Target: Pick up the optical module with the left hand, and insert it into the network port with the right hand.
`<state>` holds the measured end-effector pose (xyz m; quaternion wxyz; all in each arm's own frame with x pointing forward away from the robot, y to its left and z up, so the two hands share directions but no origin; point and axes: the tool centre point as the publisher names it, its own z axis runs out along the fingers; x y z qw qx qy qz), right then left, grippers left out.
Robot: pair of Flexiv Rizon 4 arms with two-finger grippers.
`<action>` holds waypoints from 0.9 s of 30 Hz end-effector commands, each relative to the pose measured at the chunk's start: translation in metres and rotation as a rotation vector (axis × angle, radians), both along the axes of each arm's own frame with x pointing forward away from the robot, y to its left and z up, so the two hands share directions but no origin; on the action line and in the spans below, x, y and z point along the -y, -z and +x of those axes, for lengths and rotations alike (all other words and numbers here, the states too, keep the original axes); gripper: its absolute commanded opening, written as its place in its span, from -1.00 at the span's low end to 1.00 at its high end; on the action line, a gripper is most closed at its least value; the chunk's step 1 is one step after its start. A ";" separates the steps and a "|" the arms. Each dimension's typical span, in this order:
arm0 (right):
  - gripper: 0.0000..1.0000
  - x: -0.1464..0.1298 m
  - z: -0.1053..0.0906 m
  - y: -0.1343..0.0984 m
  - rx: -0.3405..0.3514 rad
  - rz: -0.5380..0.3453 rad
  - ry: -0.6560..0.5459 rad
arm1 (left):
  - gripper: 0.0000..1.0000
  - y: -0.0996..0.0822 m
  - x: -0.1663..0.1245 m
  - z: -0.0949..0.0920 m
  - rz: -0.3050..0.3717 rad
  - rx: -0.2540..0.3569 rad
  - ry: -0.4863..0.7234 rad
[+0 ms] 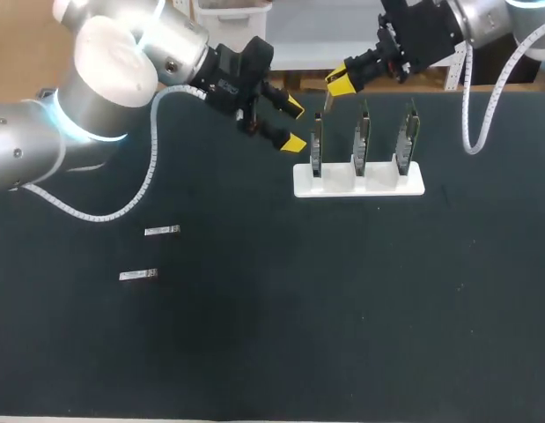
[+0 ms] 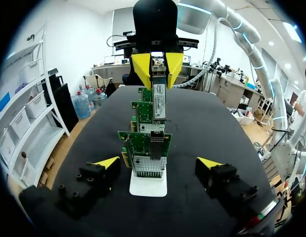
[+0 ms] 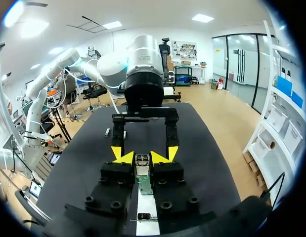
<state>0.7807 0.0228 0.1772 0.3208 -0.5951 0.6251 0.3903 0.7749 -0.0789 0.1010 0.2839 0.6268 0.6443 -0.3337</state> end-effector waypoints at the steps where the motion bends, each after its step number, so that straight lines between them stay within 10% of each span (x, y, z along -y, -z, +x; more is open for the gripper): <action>1: -1.00 0.000 -0.002 0.000 0.002 -0.002 0.004 | 1.00 0.000 0.002 0.003 0.013 -0.007 0.005; 27: -1.00 -0.002 -0.001 -0.001 0.007 -0.023 -0.006 | 1.00 0.011 0.005 -0.005 0.044 -0.016 0.028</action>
